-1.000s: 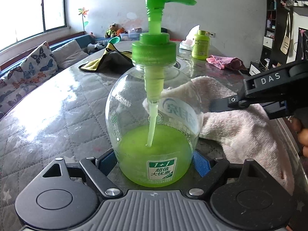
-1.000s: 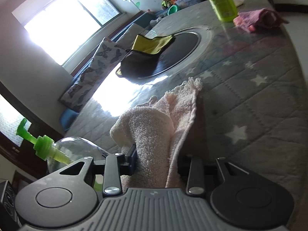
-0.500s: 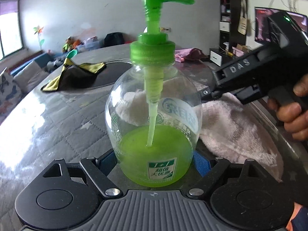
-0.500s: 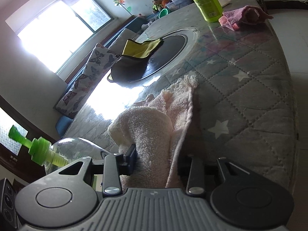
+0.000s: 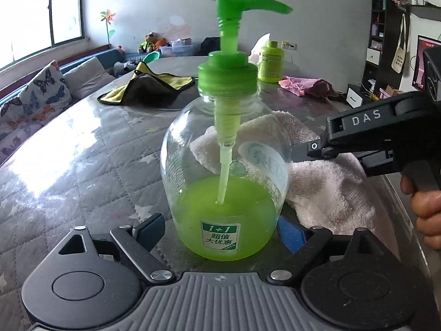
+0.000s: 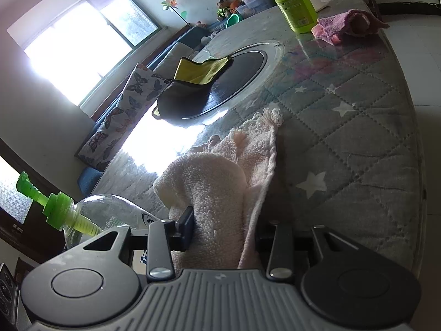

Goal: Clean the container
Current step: 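Wipe the towel along the bottle's side with the right tool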

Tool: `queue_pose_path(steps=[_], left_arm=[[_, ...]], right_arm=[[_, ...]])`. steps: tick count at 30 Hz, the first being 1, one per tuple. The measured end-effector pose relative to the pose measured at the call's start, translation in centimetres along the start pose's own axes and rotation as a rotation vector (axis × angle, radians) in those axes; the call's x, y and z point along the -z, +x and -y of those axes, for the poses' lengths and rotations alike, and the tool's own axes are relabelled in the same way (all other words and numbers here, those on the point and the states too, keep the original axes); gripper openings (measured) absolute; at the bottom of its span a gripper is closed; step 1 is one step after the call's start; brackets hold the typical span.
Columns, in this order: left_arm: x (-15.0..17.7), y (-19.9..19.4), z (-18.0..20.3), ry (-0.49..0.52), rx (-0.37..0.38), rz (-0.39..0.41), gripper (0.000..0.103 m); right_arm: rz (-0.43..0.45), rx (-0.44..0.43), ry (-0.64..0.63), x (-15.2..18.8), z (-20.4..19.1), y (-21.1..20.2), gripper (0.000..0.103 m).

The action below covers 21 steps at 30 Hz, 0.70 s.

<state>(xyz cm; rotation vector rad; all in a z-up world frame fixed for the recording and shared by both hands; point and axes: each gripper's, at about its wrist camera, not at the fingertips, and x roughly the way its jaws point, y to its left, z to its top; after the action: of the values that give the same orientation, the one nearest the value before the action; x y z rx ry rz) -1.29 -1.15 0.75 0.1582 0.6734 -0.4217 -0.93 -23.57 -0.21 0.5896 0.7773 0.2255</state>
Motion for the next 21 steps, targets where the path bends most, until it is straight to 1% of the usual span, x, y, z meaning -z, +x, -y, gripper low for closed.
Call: queue_pose_path(steps=[1,4,6,12,16,21], left_arm=[[0.0,-0.1,-0.1,0.001,0.013,0.0,0.084],[0.2,-0.2,-0.2,0.017,0.024,0.006,0.083],[0.3,-0.3,-0.5,0.026,0.039,0.006,0.083],[0.6,-0.7,-1.5,0.095,0.104,0.003,0.083],[0.9,-1.0,-1.7,0.134,0.122,0.011,0.083],[1.2,-0.8,-1.8,0.128,0.128,0.02,0.083]], right_arm=[[0.0,-0.001,0.002,0.0,0.0,0.0,0.039],[0.0,-0.005,0.008,-0.1,0.1,-0.1,0.039],[-0.001,-0.011,0.011,-0.1,0.0,-0.1,0.037],[-0.002,-0.05,0.035,-0.4,-0.2,-0.4,0.032],[0.007,-0.127,0.077,-1.2,-0.7,-1.0,0.031],[0.033,-0.233,0.053,-3.0,-3.2,-1.6,0.031]])
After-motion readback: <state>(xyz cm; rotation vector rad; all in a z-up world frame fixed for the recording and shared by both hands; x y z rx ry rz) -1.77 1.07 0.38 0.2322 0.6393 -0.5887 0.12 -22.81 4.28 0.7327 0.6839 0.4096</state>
